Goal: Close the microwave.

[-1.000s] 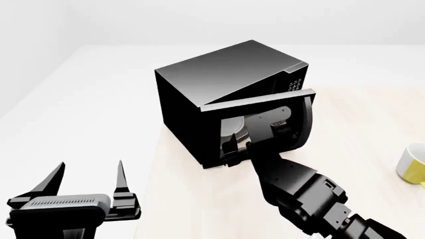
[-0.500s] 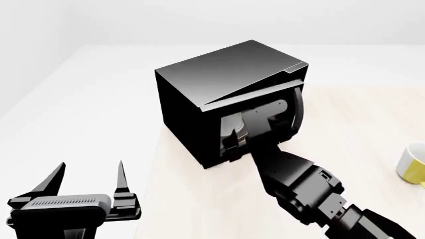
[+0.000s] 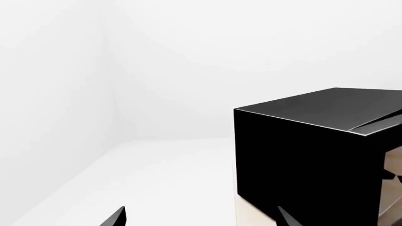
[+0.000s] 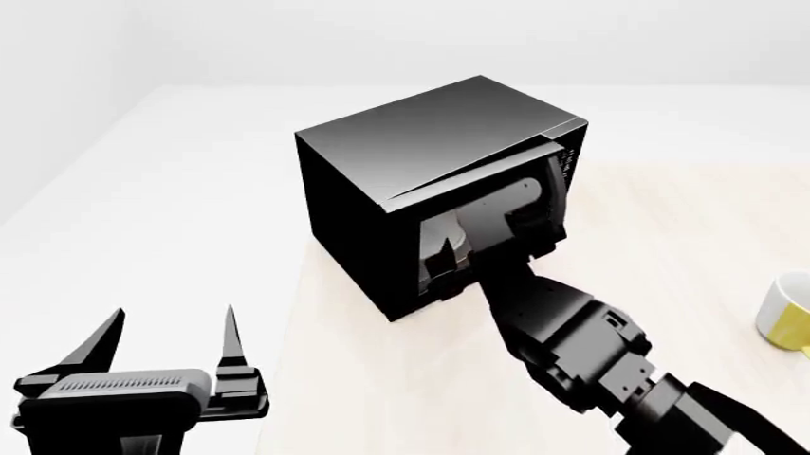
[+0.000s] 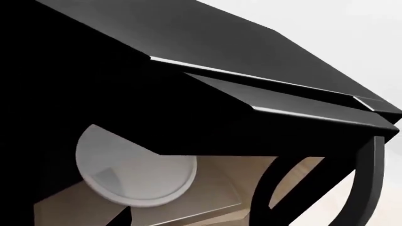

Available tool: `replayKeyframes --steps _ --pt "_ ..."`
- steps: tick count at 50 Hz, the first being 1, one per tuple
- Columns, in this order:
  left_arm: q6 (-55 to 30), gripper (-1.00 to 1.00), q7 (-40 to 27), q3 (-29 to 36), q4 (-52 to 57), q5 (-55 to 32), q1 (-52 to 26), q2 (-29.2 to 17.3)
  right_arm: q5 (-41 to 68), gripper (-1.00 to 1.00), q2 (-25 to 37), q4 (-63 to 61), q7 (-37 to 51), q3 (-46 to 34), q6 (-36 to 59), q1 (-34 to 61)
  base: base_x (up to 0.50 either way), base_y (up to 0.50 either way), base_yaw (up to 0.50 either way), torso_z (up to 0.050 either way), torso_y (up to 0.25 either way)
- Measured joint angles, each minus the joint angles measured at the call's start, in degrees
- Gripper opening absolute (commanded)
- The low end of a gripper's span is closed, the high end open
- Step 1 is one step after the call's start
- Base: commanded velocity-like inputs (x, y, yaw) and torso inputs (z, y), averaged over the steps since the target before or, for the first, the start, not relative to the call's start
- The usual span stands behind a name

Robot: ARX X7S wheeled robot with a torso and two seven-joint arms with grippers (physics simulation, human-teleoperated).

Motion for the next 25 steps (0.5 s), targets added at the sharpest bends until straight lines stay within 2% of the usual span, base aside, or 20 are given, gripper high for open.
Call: replayKeyframes --steps 25 --pt "0.3 1.00 -0.2 0.1 -0.2 -0.3 0.1 -0.3 -1.6 1.00 -0.8 2.7 -2.7 -1.5 -0.3 1.9 0.00 0.00 0.00 0.000 0.000"
